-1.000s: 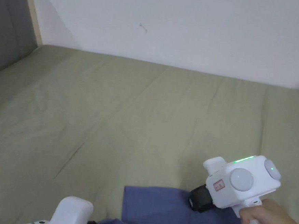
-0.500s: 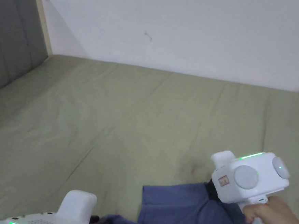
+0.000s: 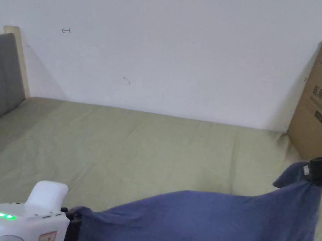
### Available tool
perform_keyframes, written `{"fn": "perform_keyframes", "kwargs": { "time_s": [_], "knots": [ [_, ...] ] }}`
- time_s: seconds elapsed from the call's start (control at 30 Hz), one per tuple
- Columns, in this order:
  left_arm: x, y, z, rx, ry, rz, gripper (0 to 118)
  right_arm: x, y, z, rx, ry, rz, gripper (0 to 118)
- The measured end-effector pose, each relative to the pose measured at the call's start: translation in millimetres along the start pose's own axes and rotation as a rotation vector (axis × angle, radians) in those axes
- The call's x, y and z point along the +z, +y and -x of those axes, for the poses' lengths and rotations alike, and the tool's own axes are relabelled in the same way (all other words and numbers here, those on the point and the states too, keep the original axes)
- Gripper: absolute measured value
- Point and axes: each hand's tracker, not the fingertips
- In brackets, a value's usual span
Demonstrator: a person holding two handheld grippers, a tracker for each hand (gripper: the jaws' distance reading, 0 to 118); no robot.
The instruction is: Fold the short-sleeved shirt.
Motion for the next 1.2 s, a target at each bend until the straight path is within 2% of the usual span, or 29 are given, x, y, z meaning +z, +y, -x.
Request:
{"fn": "perform_keyframes", "kwargs": {
  "time_s": [0.1,0.17,0.33,0.6,0.67,0.8,0.87,1.0,1.2],
  "knots": [
    [17.6,13.7,-1.3,-0.027,0.081,-0.046,2,29.0,-9.8,-28.1,-0.027,-0.085,-0.015,4],
    [30.7,23.7,-6.1,-0.018,0.115,-0.081,2,42.9,-15.4,-39.3,-0.057,-0.095,-0.011,4],
    [58.9,57.2,-20.9,-0.083,0.123,-0.184,2,61.2,-16.0,-53.4,-0.125,-0.055,-0.057,4],
    [82.4,128.0,-5.9,-0.034,0.163,-0.29,2,84.3,19.2,-71.2,-0.315,0.04,-0.164,4],
    [86.0,150.0,2.2,-0.018,0.156,-0.302,2,87.7,35.7,-73.3,-0.352,0.097,-0.19,4],
    [91.2,199.2,11.5,0.054,0.164,-0.331,2,84.3,81.7,-63.9,-0.349,0.133,-0.201,4],
    [91.6,224.3,13.8,0.04,0.189,-0.361,2,80.4,109.5,-59.7,-0.348,0.141,-0.205,4],
    [89.4,276.2,22.4,0.019,0.209,-0.388,2,86.7,160.2,-34.6,-0.288,0.113,-0.247,4],
    [98.9,351.6,27.6,-0.004,0.261,-0.472,2,99.3,233.2,-9.8,-0.259,0.096,-0.313,4]
  ]
}}
